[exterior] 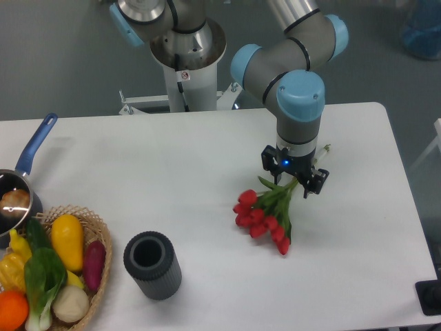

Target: Place the flowers on the table

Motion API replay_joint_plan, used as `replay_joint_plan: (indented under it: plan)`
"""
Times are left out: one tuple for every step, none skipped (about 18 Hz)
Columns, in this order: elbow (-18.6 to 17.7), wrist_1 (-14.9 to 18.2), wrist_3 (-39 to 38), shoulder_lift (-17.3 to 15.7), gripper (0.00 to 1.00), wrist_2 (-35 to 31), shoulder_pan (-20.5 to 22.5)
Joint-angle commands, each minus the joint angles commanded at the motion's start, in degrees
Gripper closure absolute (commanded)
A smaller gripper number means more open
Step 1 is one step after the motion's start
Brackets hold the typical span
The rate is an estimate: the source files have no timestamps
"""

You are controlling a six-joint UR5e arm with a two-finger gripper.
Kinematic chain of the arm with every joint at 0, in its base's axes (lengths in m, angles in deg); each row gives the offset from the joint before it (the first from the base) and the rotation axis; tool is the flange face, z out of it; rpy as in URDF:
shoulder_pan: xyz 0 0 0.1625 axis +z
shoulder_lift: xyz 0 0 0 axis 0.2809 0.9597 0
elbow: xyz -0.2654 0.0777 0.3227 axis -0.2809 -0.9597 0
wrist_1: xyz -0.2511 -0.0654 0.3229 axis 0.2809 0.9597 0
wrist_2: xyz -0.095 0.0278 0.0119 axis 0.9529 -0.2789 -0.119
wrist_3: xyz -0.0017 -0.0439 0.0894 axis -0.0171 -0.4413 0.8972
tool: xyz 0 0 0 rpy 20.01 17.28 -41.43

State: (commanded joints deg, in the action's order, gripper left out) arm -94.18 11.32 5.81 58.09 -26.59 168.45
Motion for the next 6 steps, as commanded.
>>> replay_joint_plan:
  plan:
    - [0.00,-0.09,0.18,0.00,0.00,0.44,0.44]
    - [0.09,-0.61,0.44,-0.09,0.00,0.96,1.32]
    - [0.35,-1.31,0.70,-0.09,0.00,1.66,1.50]
    - [0.44,-1.75,1.40,0.09,0.00,1.84,1.50]
    - [0.44,-1.76,2.37,0.09,0.00,1.85,1.50]
    - [0.44,-1.76,2.98,0.17,0.00,1.85,1.67]
